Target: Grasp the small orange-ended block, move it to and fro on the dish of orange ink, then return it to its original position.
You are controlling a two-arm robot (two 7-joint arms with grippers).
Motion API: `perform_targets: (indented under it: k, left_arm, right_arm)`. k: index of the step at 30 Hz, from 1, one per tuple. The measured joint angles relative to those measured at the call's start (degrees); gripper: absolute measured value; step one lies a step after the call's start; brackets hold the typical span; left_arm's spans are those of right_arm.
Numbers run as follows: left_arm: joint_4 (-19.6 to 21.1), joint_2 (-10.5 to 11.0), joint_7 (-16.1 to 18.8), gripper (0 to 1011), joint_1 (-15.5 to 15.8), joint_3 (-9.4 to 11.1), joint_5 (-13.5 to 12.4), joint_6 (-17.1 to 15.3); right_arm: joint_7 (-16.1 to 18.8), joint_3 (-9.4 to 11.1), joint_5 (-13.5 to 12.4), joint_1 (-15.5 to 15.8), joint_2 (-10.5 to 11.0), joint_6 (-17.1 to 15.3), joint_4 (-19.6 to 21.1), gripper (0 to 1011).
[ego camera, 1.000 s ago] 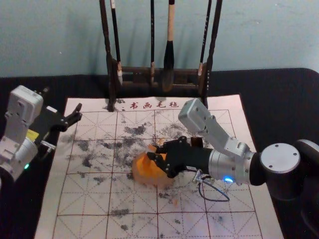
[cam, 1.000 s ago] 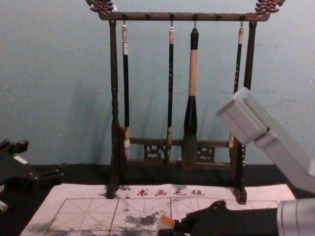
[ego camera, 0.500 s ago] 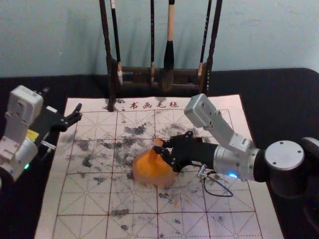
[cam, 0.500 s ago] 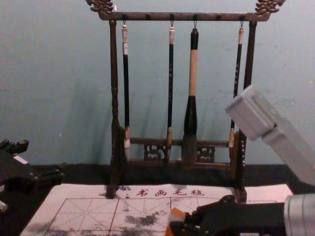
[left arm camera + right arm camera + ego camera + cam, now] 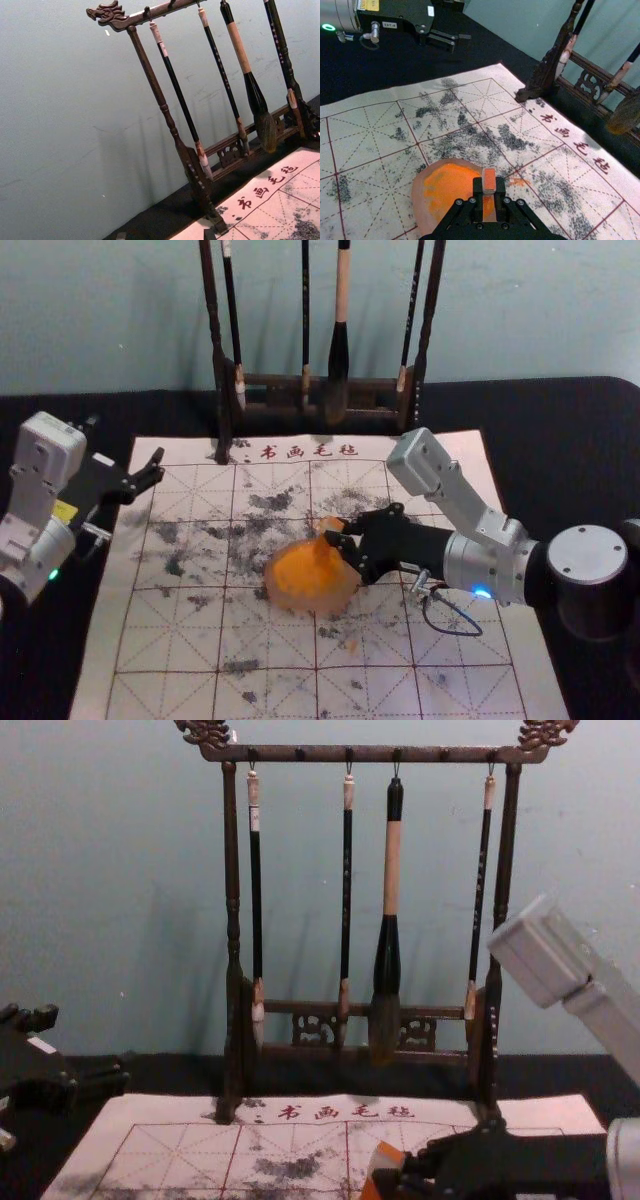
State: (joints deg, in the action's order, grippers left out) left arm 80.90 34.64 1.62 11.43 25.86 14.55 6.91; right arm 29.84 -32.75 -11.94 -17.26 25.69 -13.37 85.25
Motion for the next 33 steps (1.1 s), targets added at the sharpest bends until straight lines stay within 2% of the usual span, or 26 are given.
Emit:
perform_targets:
  k: [19,33]
  left_arm:
    - [0.00,0.00,0.00,1001,0.00,0.00,0.00,0.00]
    - [0.00,0.00,0.00,1001,0.00,0.00,0.00,0.00]
  right_arm:
    - [0.20,0.88,-0.82,2.35,1.64,-0.62,2.80,129]
    - [0.98,0.48,-1.49,3.66,2.69,-1.10,5.15,129]
